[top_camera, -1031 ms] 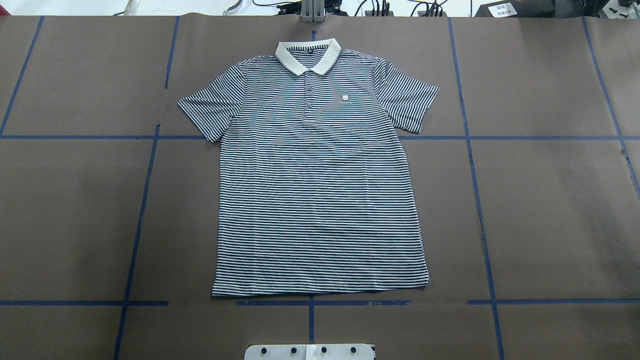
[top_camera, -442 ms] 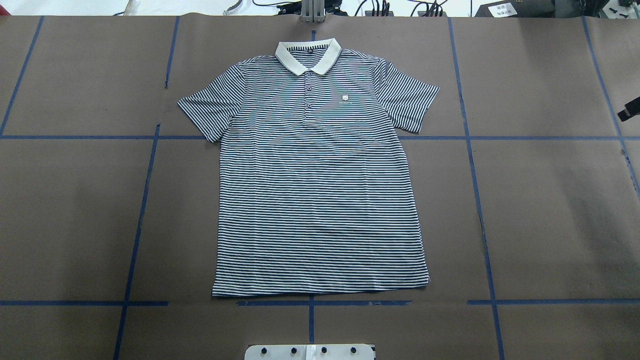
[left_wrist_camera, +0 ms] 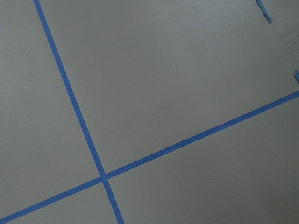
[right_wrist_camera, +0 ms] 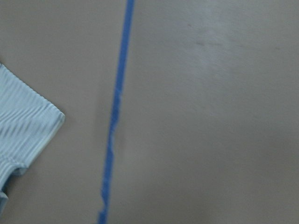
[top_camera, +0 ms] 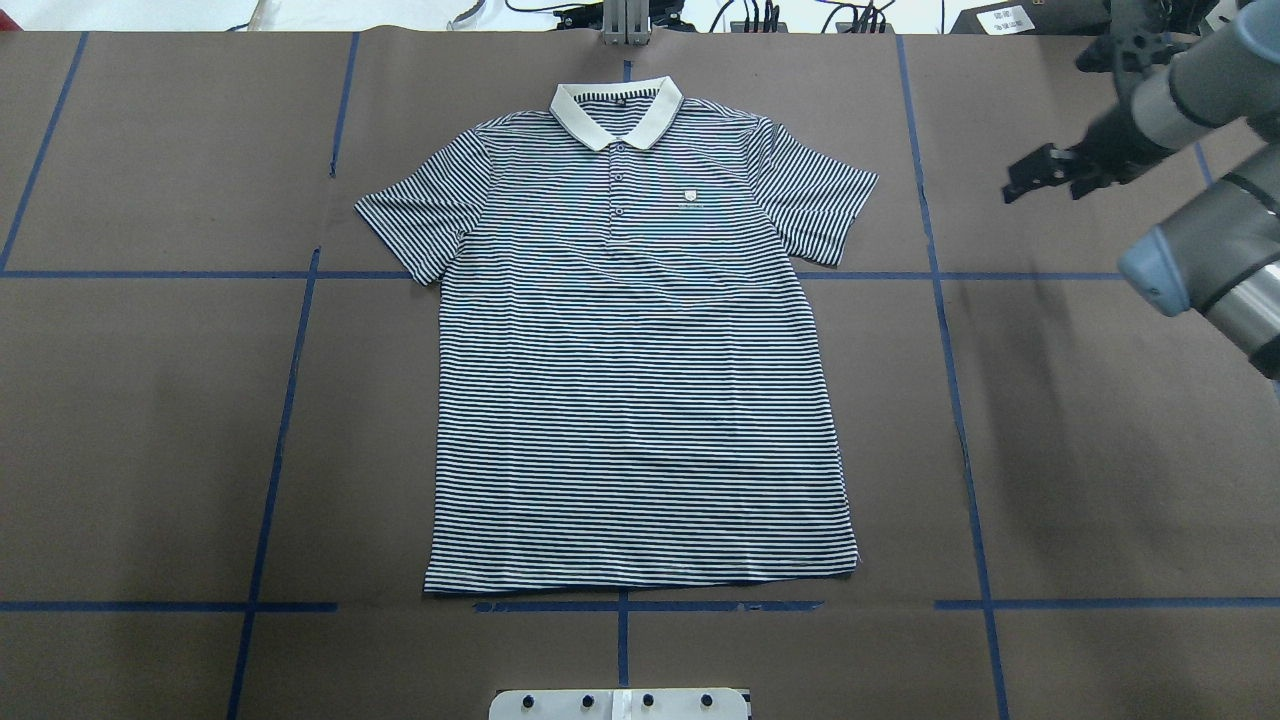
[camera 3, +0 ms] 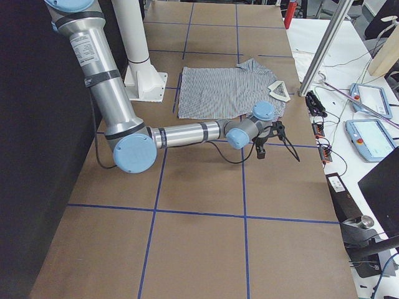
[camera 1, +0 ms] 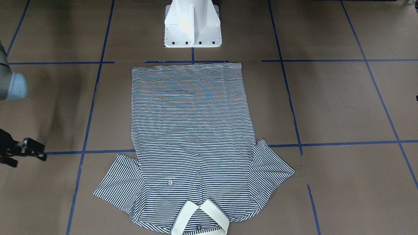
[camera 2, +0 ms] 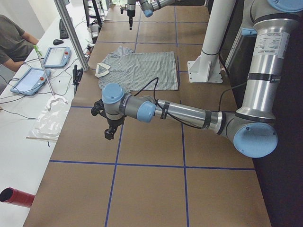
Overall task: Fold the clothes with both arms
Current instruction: 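Move the right gripper over the shirt's shoulder and sleeve nearest it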
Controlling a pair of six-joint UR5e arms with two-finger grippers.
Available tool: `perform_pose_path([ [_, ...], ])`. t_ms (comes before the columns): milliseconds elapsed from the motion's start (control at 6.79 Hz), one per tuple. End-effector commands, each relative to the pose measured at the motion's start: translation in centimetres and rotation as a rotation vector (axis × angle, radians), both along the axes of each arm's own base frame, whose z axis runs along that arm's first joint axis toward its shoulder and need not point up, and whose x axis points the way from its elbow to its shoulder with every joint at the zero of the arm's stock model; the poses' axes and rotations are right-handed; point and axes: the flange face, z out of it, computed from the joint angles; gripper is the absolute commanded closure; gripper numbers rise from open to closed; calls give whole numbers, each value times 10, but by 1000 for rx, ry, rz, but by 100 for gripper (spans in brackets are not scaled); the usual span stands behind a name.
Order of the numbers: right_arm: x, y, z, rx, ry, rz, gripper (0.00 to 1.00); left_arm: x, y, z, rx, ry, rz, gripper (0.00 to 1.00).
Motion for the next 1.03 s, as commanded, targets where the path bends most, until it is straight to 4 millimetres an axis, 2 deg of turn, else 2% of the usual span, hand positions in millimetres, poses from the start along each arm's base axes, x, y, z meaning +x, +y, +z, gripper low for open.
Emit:
perform_pose_path([
  [0, -113, -31, -73, -77, -10, 244, 7, 5, 12, 8, 1, 54, 24, 0],
  [147, -127, -41, -88, -110, -25, 279, 10, 8, 12, 5, 46, 59, 32, 0],
  [294, -156, -41, -92, -148, -14, 344, 14, 8, 14, 3, 72, 63, 33, 0],
  [442, -164, -42, -72, -135, 16, 377, 18, 8, 14, 0, 95, 65, 34, 0],
  [589, -163, -42, -62, -140, 27, 377, 24, 8, 14, -1, 99, 65, 34, 0],
  [736, -161, -45, -58, -137, 40, 389, 28, 9, 15, -6, 109, 66, 36, 0],
  [883, -161, -45, -55, -136, 47, 393, 29, 8, 15, -9, 115, 67, 34, 0],
])
